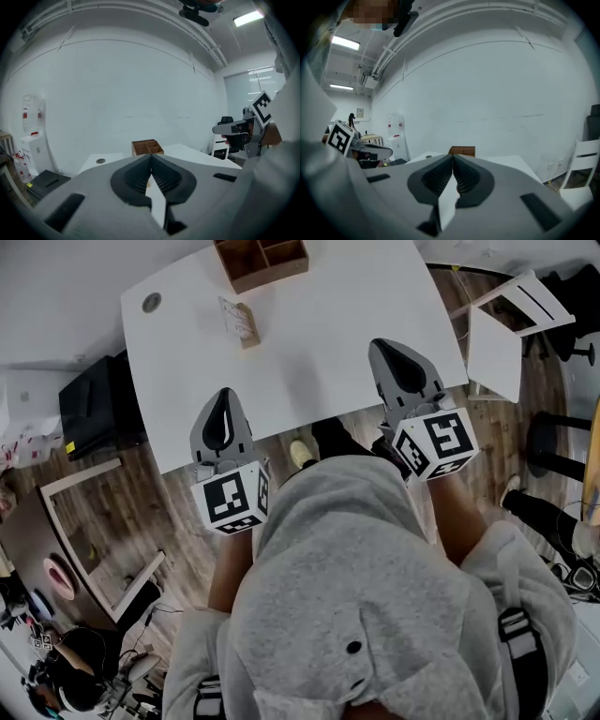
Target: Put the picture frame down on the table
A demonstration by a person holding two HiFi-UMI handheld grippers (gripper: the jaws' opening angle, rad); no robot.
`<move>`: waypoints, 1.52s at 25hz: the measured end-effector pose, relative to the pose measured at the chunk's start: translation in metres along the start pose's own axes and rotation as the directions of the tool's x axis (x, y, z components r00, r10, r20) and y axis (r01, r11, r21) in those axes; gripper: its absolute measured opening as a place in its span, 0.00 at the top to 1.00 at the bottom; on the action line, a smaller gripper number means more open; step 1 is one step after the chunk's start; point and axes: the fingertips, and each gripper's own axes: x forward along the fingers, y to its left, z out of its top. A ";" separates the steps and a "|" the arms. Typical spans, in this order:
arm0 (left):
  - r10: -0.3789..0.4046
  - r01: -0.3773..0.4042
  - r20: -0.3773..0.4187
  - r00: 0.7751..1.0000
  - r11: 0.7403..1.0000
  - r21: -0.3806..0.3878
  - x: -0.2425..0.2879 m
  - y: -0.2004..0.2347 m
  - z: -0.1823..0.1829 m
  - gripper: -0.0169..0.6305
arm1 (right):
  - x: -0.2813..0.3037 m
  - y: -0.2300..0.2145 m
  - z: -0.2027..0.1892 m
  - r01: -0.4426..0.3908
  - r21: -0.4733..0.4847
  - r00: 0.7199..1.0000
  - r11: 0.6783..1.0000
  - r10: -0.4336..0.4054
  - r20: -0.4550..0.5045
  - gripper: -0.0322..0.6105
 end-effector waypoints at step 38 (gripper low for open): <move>-0.013 0.012 0.013 1.000 1.000 0.022 -0.121 -0.132 -0.006 0.94 | -0.167 -0.020 -0.046 0.013 -0.051 0.999 0.999 -0.015 -0.044 0.91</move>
